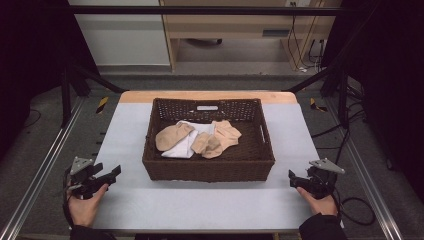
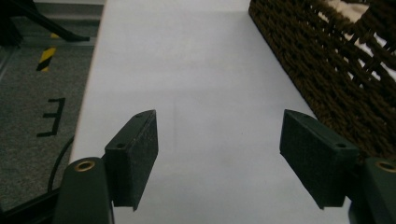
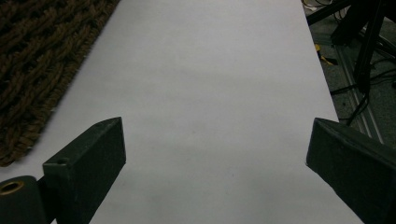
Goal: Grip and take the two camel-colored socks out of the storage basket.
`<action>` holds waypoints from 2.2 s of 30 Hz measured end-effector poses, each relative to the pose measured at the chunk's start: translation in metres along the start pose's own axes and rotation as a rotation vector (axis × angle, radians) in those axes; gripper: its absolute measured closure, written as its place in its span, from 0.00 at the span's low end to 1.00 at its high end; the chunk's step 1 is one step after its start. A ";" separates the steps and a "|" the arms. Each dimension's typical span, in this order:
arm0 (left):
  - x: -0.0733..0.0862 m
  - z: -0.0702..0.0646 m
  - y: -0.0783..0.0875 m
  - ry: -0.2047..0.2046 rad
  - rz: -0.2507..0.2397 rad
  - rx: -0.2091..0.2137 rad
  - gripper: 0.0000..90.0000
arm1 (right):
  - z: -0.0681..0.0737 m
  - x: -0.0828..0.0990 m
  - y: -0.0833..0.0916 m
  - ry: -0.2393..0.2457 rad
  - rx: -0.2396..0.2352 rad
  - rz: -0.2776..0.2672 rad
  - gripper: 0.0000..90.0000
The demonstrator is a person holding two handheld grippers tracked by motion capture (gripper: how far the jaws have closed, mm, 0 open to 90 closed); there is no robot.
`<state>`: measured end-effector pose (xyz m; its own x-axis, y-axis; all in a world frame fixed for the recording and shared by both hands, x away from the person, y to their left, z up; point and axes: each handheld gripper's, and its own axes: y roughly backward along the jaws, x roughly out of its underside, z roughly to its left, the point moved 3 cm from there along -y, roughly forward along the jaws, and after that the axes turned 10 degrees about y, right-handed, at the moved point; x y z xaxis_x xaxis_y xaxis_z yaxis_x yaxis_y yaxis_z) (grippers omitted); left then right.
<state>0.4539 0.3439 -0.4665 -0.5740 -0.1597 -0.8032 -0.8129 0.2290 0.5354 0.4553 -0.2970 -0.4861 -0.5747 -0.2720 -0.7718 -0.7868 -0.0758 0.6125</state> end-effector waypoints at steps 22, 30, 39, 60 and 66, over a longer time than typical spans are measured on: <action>-0.069 -0.043 0.018 0.001 -0.122 0.150 0.36 | 0.000 -0.002 0.007 -0.046 0.043 -0.103 0.05; -0.096 -0.086 0.014 -0.075 -0.121 0.205 0.36 | 0.000 -0.002 0.007 -0.045 0.052 -0.113 0.05; -0.117 -0.131 0.003 -0.166 -0.111 0.216 0.36 | -0.001 -0.003 0.008 -0.042 0.054 -0.119 0.05; -0.136 -0.204 -0.069 -0.235 -0.097 0.212 0.39 | 0.000 -0.005 0.008 -0.032 0.052 -0.132 0.05; -0.126 -0.204 -0.098 -0.281 -0.041 0.148 0.39 | 0.000 -0.006 0.008 -0.021 0.054 -0.137 0.05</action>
<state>0.5860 0.1456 -0.3644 -0.4745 0.0950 -0.8751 -0.7998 0.3687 0.4737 0.4521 -0.2964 -0.4765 -0.4653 -0.2430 -0.8512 -0.8688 -0.0586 0.4917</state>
